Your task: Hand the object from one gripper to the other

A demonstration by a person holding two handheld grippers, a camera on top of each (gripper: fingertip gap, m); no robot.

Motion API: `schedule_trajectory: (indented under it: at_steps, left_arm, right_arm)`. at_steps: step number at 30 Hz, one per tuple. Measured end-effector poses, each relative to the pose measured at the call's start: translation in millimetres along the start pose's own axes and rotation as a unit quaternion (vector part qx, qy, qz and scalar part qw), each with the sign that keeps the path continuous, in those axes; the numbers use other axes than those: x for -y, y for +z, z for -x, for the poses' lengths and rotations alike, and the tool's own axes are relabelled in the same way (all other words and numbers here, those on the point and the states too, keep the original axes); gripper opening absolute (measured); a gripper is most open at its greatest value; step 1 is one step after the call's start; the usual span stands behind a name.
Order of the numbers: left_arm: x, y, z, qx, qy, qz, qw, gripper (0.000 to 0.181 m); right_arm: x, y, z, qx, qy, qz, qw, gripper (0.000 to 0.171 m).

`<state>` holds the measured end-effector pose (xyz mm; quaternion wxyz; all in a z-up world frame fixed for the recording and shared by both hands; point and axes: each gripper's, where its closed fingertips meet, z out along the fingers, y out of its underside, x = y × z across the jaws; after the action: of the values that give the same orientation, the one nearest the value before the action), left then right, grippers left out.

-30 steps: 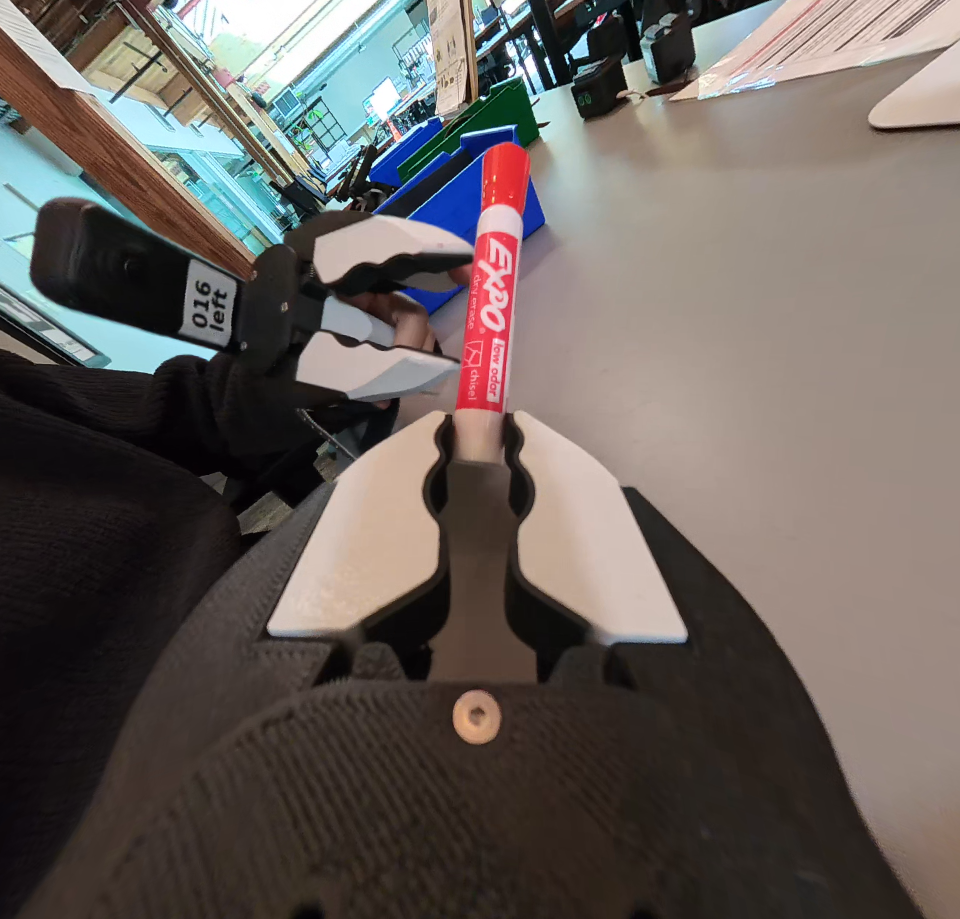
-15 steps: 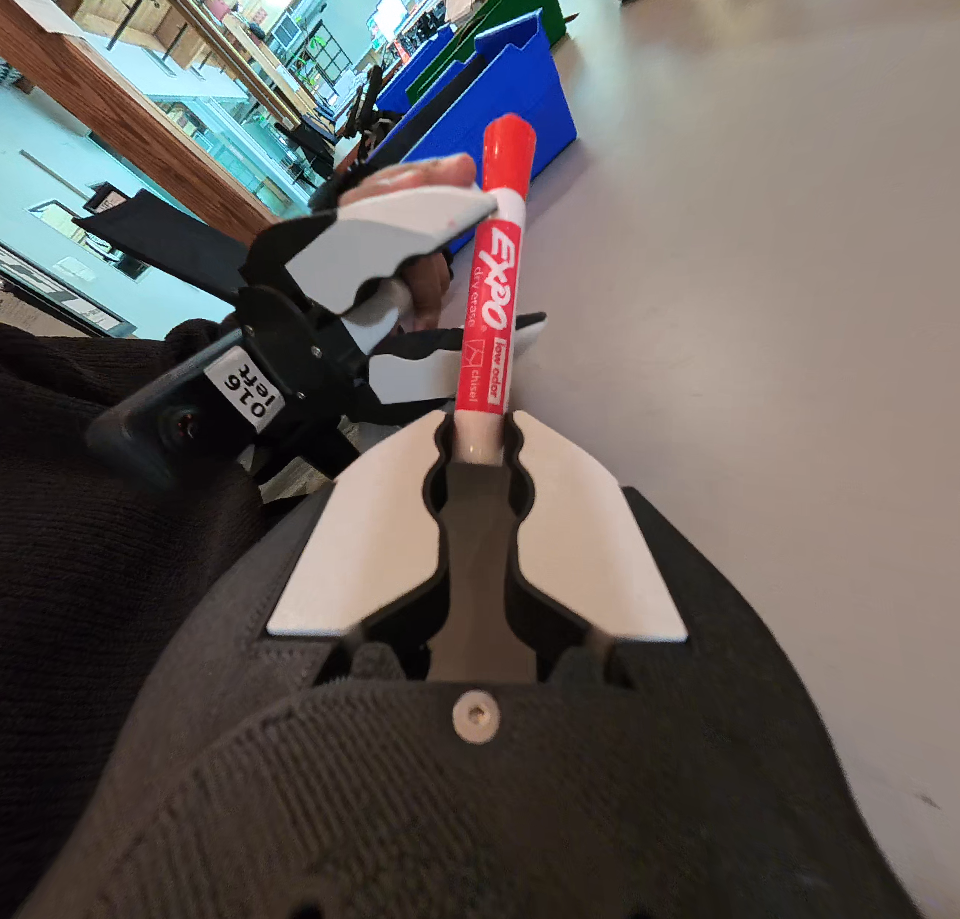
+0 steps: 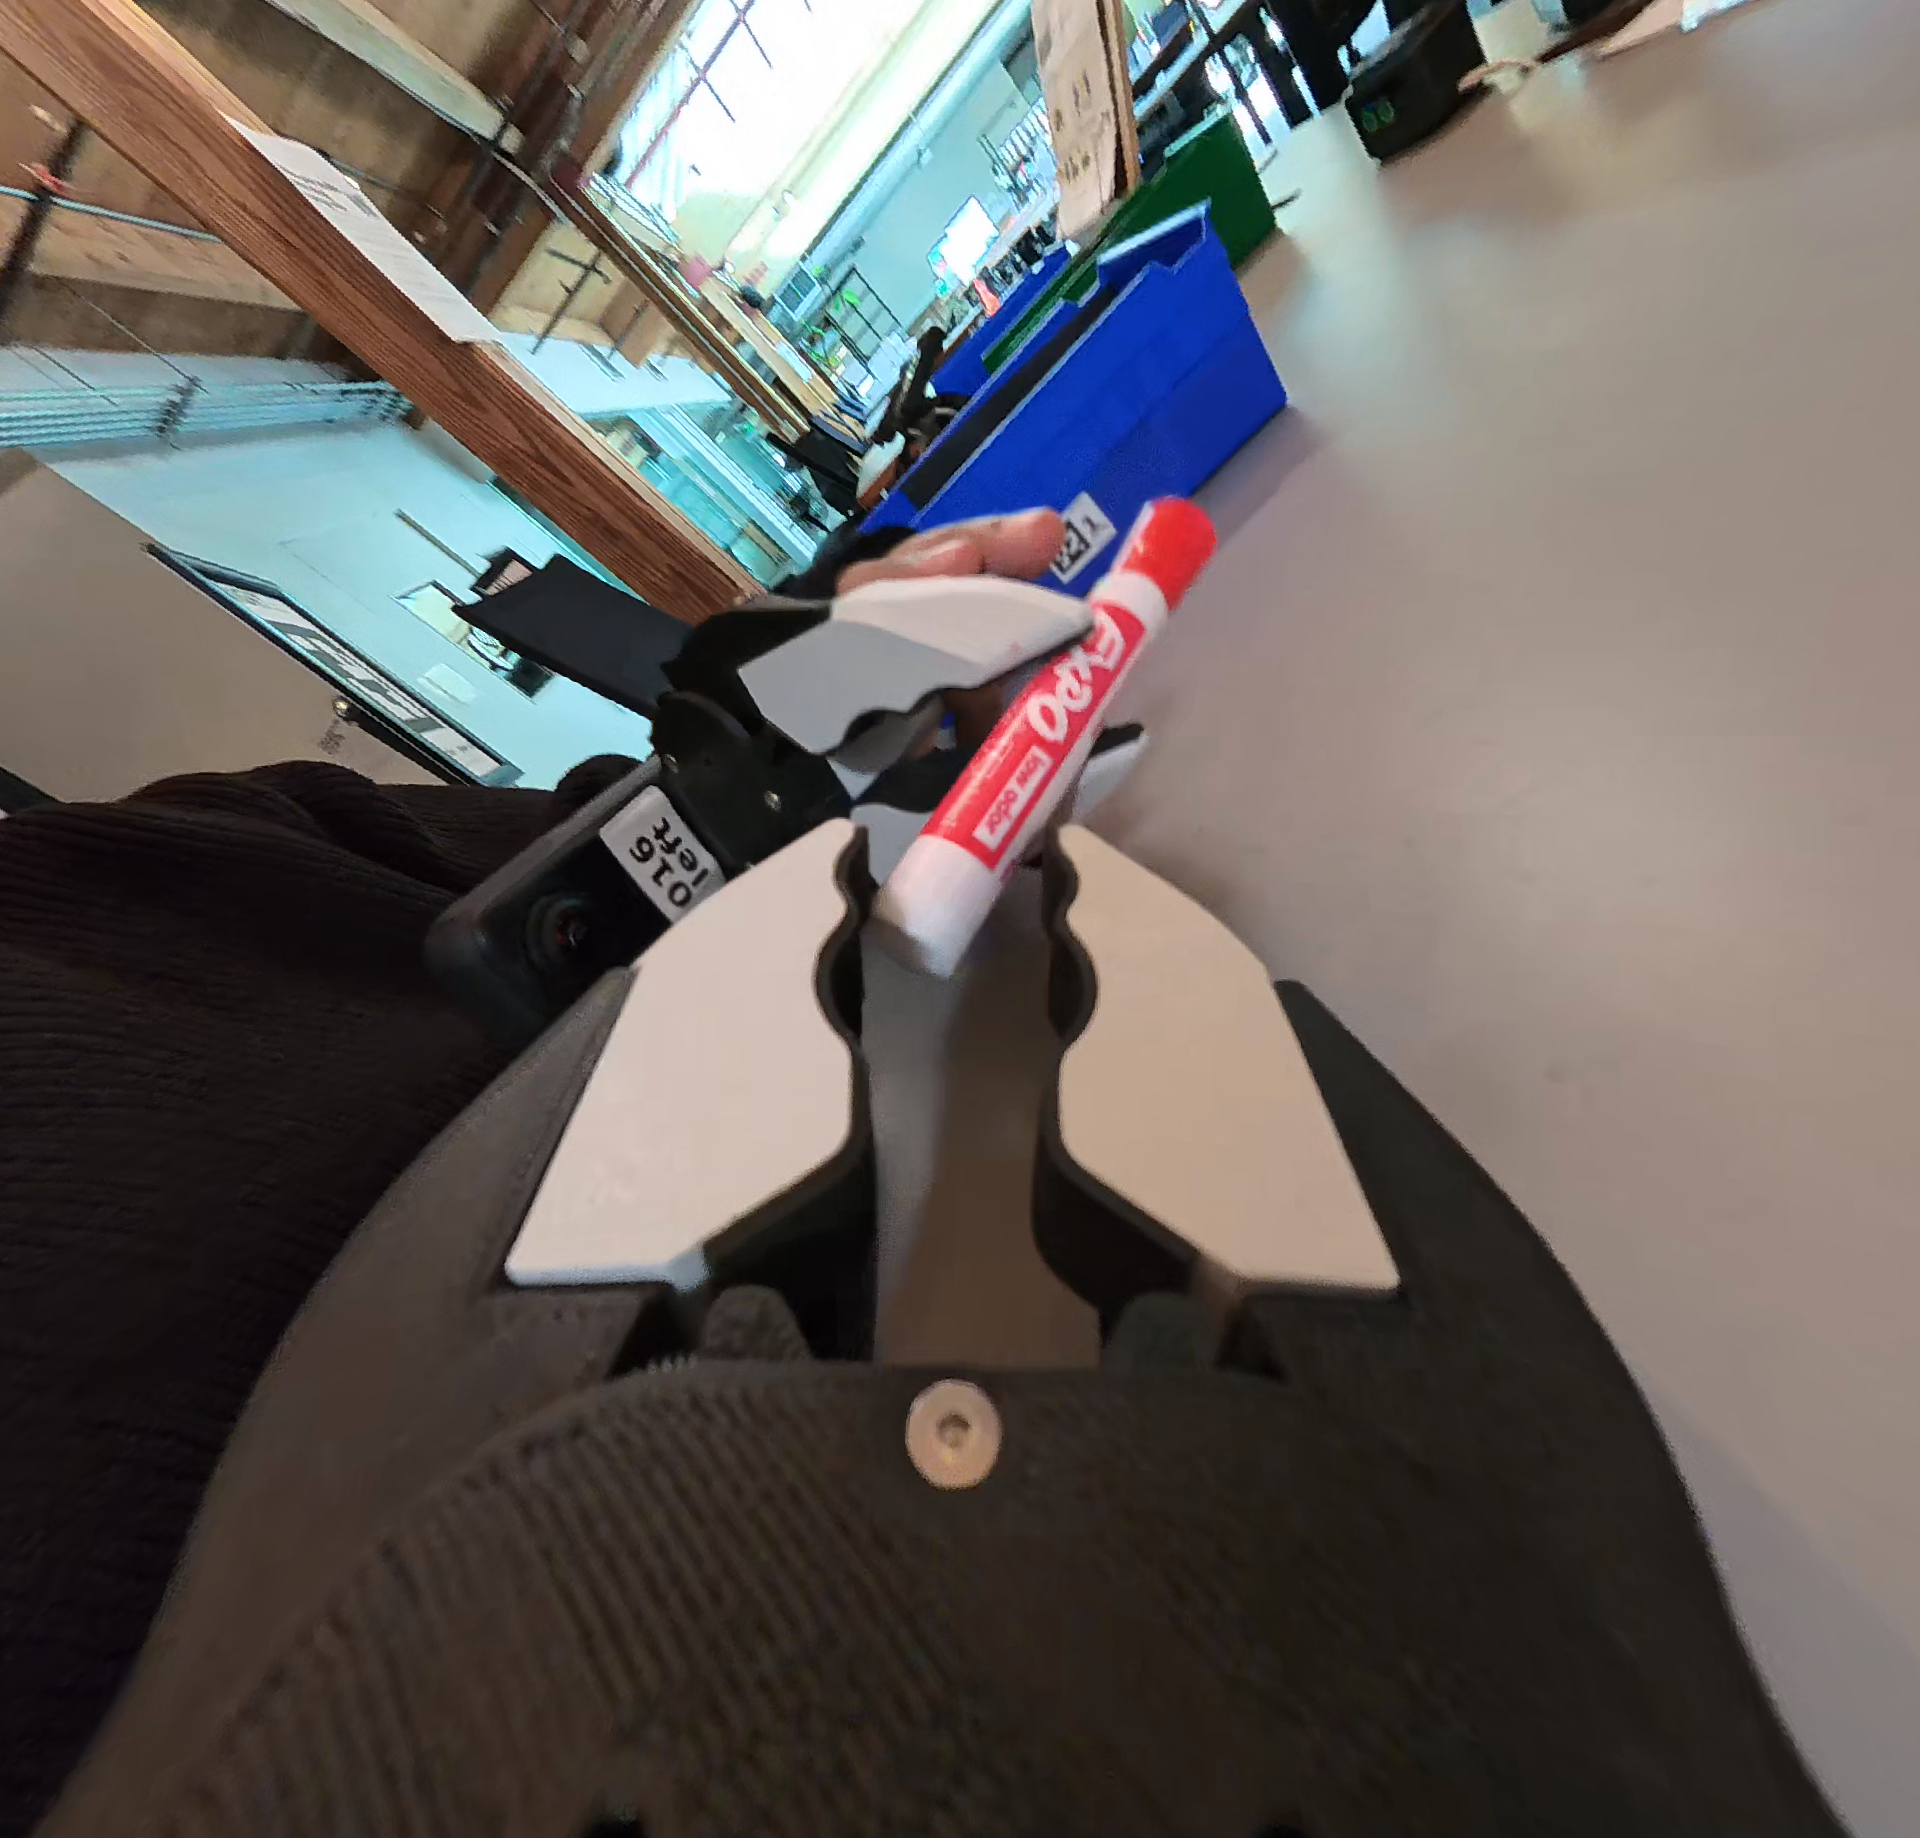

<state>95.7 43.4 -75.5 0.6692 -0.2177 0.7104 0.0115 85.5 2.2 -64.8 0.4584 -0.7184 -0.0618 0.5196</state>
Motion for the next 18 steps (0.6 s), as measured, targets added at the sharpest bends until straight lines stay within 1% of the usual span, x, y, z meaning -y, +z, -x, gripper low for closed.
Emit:
schedule_trajectory:
  at_steps: [8, 13, 18]
  left_arm:
    - [3.5, -1.3, 0.3, -0.004, -0.008, -0.011, 1.0, 0.02]
    - [1.6, -0.9, 0.7, -0.009, -0.026, -0.01, 1.0, 0.02]
    - [-4.0, 0.9, 3.0, -0.017, -0.067, -0.009, 0.998, 0.02]
  right_arm:
    - [14.3, -3.5, 17.9, 0.044, -0.035, -0.042, 0.998, 0.05]
    - [28.6, -12.0, 24.9, 0.053, -0.06, -0.085, 0.993, 0.053]
    - [41.2, -22.5, 26.4, 0.047, -0.081, -0.122, 0.988, 0.052]
